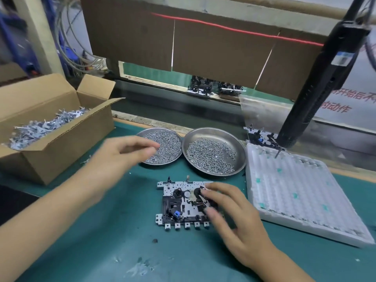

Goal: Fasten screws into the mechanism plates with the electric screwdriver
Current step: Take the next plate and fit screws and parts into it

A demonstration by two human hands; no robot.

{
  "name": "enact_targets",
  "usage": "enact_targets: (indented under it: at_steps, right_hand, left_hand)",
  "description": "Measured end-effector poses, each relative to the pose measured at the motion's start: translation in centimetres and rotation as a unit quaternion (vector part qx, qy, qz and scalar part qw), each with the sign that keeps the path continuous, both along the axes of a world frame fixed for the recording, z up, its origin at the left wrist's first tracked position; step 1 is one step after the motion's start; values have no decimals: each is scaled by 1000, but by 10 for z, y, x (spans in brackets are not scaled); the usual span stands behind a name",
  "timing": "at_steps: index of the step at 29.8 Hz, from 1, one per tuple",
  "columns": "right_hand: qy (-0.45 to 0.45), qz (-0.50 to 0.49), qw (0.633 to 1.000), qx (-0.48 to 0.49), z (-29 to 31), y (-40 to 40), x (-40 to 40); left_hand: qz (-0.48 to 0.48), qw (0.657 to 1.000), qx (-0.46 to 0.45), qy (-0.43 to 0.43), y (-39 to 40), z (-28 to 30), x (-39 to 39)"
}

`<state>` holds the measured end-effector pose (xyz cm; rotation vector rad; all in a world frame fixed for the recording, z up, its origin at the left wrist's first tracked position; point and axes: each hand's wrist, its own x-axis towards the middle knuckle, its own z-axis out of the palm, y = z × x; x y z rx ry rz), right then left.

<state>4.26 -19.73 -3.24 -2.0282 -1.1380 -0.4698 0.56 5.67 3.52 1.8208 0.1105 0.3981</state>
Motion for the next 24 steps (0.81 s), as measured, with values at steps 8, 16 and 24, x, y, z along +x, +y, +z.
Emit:
enact_targets:
  at_steps: [8, 16, 24]
  right_hand:
    - [28, -7, 1000, 5, 6, 12, 8]
    - [111, -43, 987, 109, -2, 19, 6]
    - [118, -22, 989, 90, -6, 18, 4]
  left_hand:
    - [-210, 975, 60, -37, -51, -33, -3]
    - [-135, 978, 148, -51, -44, -45, -7]
    - [-149, 986, 23, 70, -47, -41, -7]
